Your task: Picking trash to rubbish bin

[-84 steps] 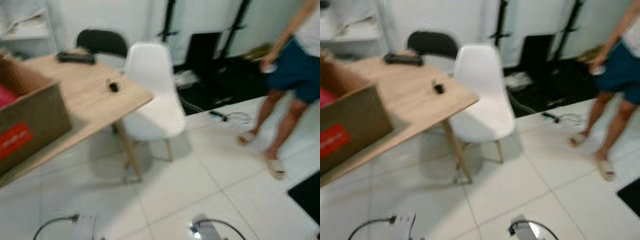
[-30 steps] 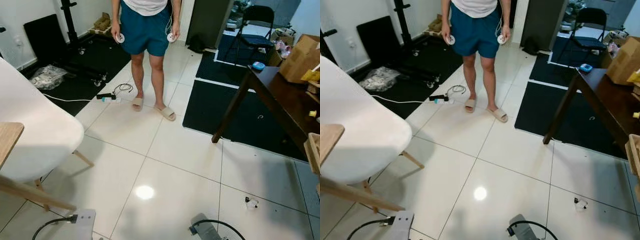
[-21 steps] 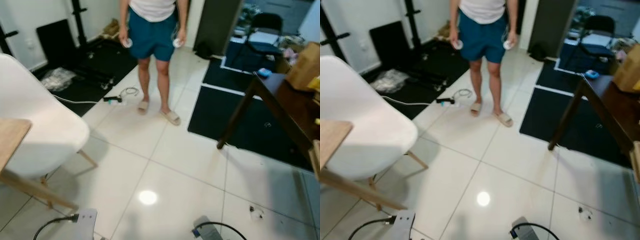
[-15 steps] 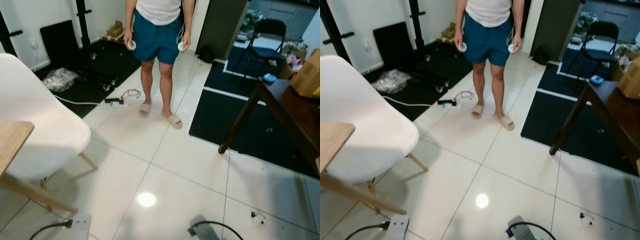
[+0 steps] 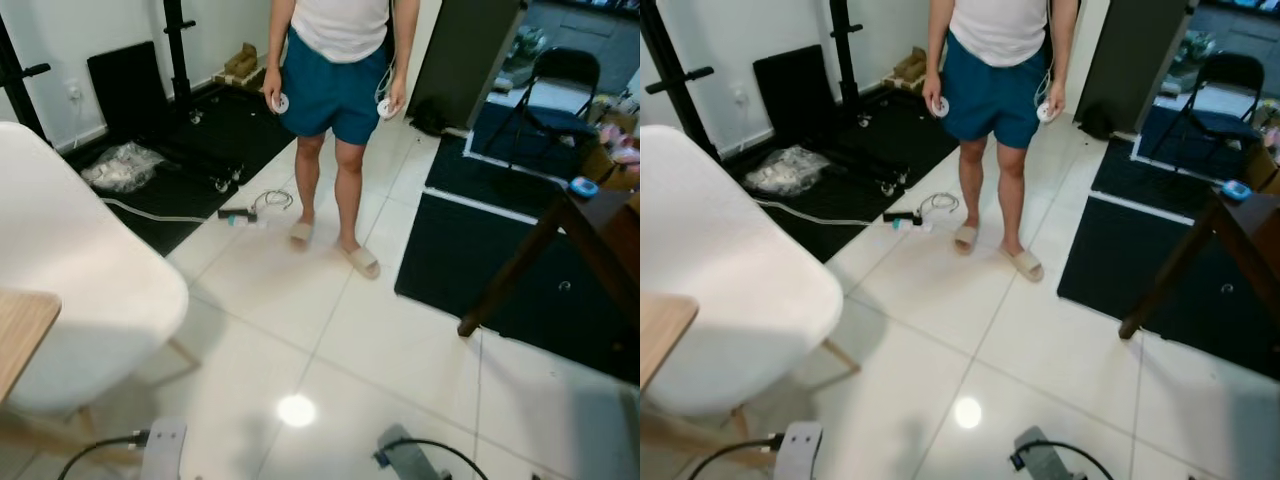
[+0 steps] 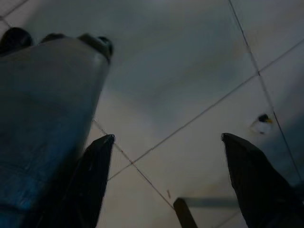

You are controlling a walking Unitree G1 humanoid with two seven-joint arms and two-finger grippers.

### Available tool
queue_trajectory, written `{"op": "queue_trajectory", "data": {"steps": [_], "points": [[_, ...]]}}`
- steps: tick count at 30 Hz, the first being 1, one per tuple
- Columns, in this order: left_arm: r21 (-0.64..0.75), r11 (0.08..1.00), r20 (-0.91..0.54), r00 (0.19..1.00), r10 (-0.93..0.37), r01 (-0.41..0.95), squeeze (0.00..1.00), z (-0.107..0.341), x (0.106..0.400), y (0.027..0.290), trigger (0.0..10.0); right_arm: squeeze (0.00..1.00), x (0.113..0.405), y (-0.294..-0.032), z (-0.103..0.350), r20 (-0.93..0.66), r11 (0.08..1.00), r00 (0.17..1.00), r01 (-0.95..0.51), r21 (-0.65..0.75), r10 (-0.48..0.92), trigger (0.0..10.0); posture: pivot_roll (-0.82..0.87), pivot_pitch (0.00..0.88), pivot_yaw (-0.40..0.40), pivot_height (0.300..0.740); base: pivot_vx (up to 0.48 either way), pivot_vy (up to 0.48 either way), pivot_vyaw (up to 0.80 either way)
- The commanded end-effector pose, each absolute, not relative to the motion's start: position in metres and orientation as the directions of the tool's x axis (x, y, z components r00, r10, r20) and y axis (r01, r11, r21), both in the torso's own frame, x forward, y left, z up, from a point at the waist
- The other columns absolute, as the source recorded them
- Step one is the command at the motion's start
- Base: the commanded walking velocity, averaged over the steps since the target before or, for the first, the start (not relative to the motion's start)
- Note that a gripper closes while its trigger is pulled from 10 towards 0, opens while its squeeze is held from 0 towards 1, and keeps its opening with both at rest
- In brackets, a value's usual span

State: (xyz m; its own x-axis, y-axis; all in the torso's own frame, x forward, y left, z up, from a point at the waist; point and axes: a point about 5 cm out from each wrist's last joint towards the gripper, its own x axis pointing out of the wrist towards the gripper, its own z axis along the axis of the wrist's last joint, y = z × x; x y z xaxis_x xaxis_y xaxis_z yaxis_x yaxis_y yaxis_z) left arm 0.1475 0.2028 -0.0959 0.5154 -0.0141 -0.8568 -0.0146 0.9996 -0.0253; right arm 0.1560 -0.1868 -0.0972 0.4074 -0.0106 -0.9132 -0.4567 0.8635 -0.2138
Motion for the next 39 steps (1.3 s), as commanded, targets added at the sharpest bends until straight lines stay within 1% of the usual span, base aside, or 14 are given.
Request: {"op": "queue_trajectory", "data": {"steps": [1, 2, 20, 39], "points": [[-0.029, 1.0, -0.863, 0.504, -0.022, -0.005, 0.0, -0.0974, 0.1448, 0.2003, 10.0, 0.0, 0.1512, -0.1839, -0.0995, -0.922, 0.865, 0.387, -0.462, -0.196, -0.002, 10.0, 0.11, 0.045, -0.05, 0.74, 0.292, 0.0, 0.0], [-0.029, 1.0, -0.863, 0.504, -0.023, -0.003, 0.0, -0.0973, 0.1452, 0.2, 10.0, 0.0, 0.1509, -0.1841, -0.0996, -0.924, 0.861, 0.383, -0.469, -0.197, -0.002, 10.0, 0.11, 0.046, -0.046, 0.74, 0.0, 0.0, 0.0], [-0.054, 0.999, -0.853, 0.52, -0.046, -0.001, 0.0, -0.0962, 0.1496, 0.1949, 10.0, 0.0, 0.1501, -0.1858, -0.0997, -0.931, 0.857, 0.365, -0.481, -0.186, 0.003, 10.0, 0.11, 0.032, -0.058, 0.74, 0.0, 0.0, -0.8], [-0.055, 0.998, -0.854, 0.52, -0.037, -0.02, 0.0, -0.0964, 0.148, 0.1974, 10.0, 0.0, 0.1545, -0.1865, -0.0979, -0.933, 0.843, 0.36, -0.504, -0.187, 0.008, 10.0, 0.13, 0.039, -0.063, 0.74, 0.0, 0.0, -0.8]]}}
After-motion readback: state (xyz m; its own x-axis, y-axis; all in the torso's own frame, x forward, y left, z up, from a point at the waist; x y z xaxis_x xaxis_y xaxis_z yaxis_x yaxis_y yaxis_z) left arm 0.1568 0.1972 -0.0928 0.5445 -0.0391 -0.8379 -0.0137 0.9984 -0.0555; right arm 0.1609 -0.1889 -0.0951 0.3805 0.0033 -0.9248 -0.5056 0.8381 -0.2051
